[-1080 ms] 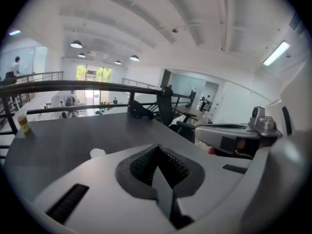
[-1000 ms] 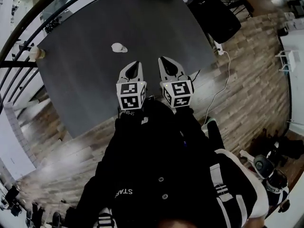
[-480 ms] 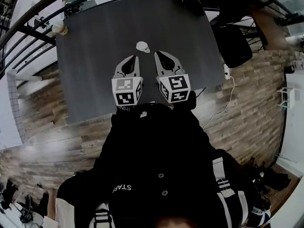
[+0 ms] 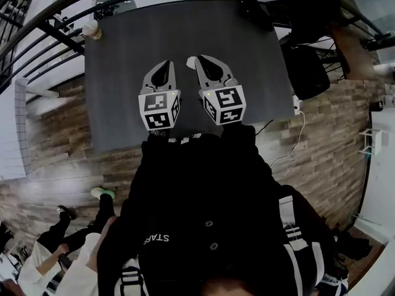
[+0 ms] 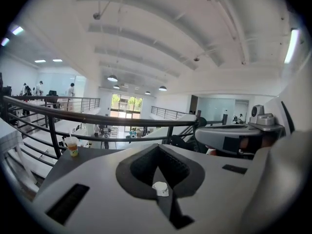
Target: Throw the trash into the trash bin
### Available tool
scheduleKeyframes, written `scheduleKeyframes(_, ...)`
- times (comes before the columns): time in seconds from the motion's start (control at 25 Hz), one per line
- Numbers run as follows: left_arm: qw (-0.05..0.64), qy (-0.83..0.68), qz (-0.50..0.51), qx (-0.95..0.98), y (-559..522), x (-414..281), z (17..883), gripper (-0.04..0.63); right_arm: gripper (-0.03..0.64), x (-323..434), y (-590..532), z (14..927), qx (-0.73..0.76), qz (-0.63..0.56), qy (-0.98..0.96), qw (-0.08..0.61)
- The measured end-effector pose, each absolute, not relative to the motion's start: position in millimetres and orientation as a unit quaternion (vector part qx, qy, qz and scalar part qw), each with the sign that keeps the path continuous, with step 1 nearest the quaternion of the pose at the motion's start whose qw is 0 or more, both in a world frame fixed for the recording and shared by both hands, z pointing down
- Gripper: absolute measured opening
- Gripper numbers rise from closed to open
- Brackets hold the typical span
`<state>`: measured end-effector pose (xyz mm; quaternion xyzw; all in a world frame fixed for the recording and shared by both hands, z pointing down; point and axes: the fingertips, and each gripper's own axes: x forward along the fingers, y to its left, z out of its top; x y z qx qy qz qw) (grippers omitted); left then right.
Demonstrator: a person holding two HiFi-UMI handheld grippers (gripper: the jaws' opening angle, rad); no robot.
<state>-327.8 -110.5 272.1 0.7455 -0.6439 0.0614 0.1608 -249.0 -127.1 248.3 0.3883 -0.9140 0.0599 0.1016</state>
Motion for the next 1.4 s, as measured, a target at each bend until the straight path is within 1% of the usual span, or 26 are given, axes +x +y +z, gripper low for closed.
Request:
scheduleKeyframes(0.4, 0.139, -0.631, 0.070, 0.760, -114.0, -330.3, 261.2, 0.000, 0.017, -253.6, -131.7, 238.6, 0.390, 0.054, -0.915, 0.091)
scheduleKeyframes(0.88, 0.168, -0.646, 0.082, 0.740, -119.0, -335.1, 290.4, -0.001, 0.017, -245.8, -142.6, 266.7, 0.395, 0.078, -0.909, 0.104)
scheduleKeyframes(1.12, 0.197, -0.647, 0.096, 0.731, -121.2, -337.5, 320.1, 0.000, 0.017, -242.1, -152.0, 299.4, 0.392, 0.098, -0.905, 0.134)
scheduleKeyframes(1.4, 0.242, -0.643, 0.122, 0.717, -127.3, -340.9, 377.2, 0.000, 0.017, -236.4, -171.3, 371.6, 0.382, 0.134, -0.894, 0.193)
